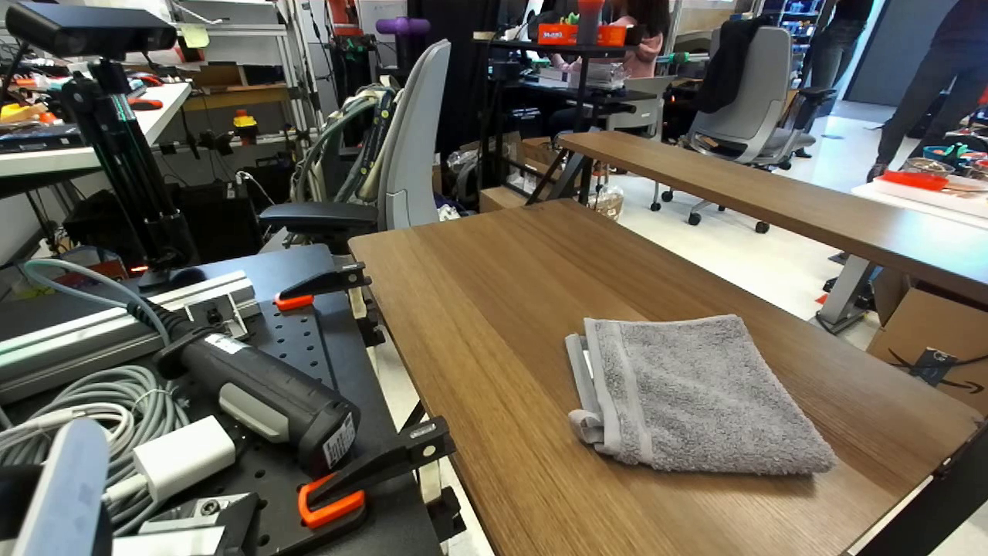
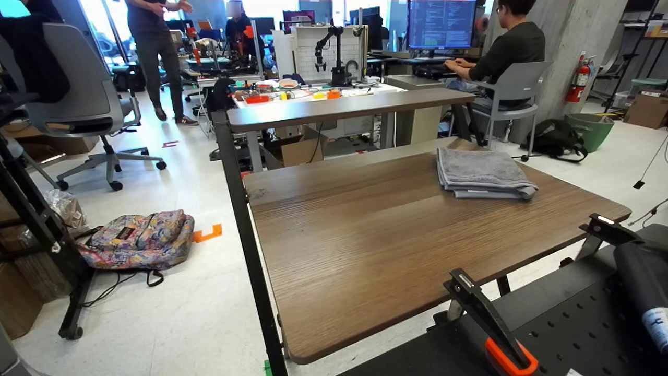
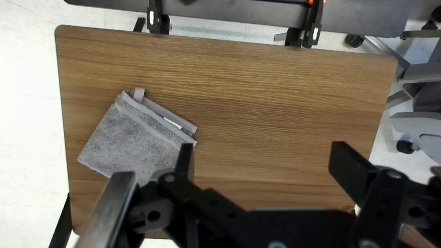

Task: Move the grey towel to the left

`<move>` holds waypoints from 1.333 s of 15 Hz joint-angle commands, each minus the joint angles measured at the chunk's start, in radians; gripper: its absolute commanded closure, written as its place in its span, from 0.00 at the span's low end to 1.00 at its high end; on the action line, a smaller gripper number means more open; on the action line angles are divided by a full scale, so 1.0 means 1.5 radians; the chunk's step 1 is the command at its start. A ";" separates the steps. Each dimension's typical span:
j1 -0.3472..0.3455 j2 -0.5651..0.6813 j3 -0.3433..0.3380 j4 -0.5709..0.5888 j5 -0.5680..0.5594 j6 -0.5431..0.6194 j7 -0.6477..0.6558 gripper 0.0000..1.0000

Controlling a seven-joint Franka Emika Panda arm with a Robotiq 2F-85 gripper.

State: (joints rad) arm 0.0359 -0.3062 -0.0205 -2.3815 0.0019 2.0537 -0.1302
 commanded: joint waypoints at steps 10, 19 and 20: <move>-0.019 0.287 -0.001 0.101 0.007 0.305 0.093 0.00; -0.061 0.451 -0.020 0.243 0.027 0.318 0.111 0.00; -0.065 0.465 -0.020 0.255 0.028 0.316 0.112 0.00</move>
State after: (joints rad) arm -0.0409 0.3193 -0.0510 -2.0684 0.0106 2.5173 0.0392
